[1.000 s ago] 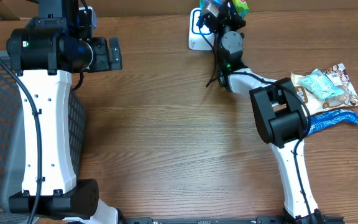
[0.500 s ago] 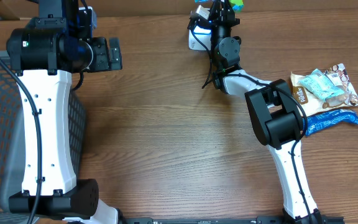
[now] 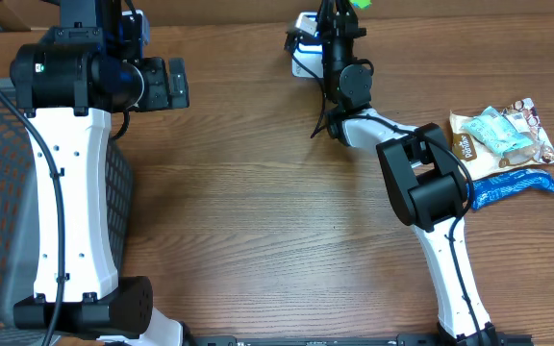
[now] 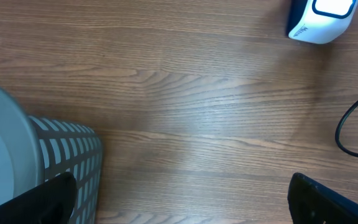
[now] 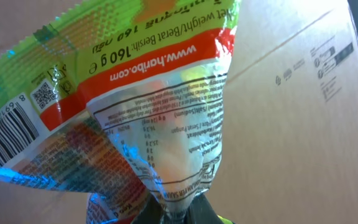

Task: Scan the item barcode
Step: 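Hold the candy packet barcode in front of the white scanner, then swing the candy packet right and drop it on the scanned pile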

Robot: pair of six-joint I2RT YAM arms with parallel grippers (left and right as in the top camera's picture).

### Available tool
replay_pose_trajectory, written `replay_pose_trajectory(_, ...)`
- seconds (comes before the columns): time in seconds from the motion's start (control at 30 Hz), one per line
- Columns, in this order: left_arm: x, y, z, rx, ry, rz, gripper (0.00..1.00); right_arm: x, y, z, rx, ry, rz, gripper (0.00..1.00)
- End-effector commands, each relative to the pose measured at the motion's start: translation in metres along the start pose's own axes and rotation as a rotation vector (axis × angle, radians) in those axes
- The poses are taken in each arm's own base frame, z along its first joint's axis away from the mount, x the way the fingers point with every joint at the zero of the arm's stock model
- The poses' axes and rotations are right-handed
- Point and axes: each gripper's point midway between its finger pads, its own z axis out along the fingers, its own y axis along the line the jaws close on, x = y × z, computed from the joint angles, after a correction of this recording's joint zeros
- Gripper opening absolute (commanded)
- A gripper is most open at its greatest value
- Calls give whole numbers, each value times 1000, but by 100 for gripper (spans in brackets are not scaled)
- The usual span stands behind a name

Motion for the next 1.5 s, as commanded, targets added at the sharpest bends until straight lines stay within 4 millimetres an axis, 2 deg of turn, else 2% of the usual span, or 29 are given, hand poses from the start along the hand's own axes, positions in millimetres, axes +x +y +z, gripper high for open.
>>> replay_pose_trajectory(0.0, -5, 3, -6, -9, -26, 15, 100, -14, -20, 9, 49, -35, 5, 4)
replay_pose_trajectory(0.13, -5, 3, -6, -9, -26, 15, 100, -10, -7, 10, -4, -18, -13, 4)
replay_pose_trajectory(0.37, -5, 3, -6, -9, -26, 15, 100, 4, 36, 6, -178, 35, -37, 4)
replay_pose_trajectory(0.53, -5, 3, -6, -9, -27, 15, 100, 13, 50, 4, -270, 102, -74, 4)
replay_pose_trajectory(0.63, -5, 3, -6, -9, -26, 15, 100, 11, 58, 1, -367, 137, -97, 4)
replay_pose_trajectory(0.73, -5, 3, -6, -9, -27, 15, 100, 2, 43, 6, -371, 183, 17, 4)
replay_pose_trajectory(0.8, -5, 3, -6, -9, -27, 15, 100, -7, 24, 12, -351, 216, 92, 4)
replay_pose_trajectory(0.9, -5, 3, -6, -9, -26, 15, 100, -28, -1, 16, -371, 227, 104, 4)
replay_pose_trajectory(1.0, -5, 3, -6, -9, -26, 15, 100, -49, -15, 9, -459, 236, 93, 4)
replay_pose_trajectory(1.07, -5, 3, -6, -9, -26, 15, 100, -68, -24, -9, -582, 285, 161, 4)
replay_pose_trajectory(1.1, -5, 3, -6, -9, -26, 15, 100, -78, -30, -28, -676, 327, 222, 4)
replay_pose_trajectory(1.17, -5, 3, -6, -9, -26, 15, 100, -90, -42, -52, -779, 383, 305, 4)
replay_pose_trajectory(1.3, -5, 3, -6, -9, -26, 15, 100, -113, -83, -114, -981, 585, 658, 4)
replay_pose_trajectory(1.37, -5, 3, -6, -9, -26, 15, 100, -121, -101, -149, -1082, 732, 854, 7)
replay_pose_trajectory(1.4, -5, 3, -6, -9, -26, 15, 100, -121, -107, -168, -1133, 809, 904, 5)
replay_pose_trajectory(1.47, -5, 3, -6, -9, -26, 15, 100, -108, -114, -194, -1174, 949, 923, 4)
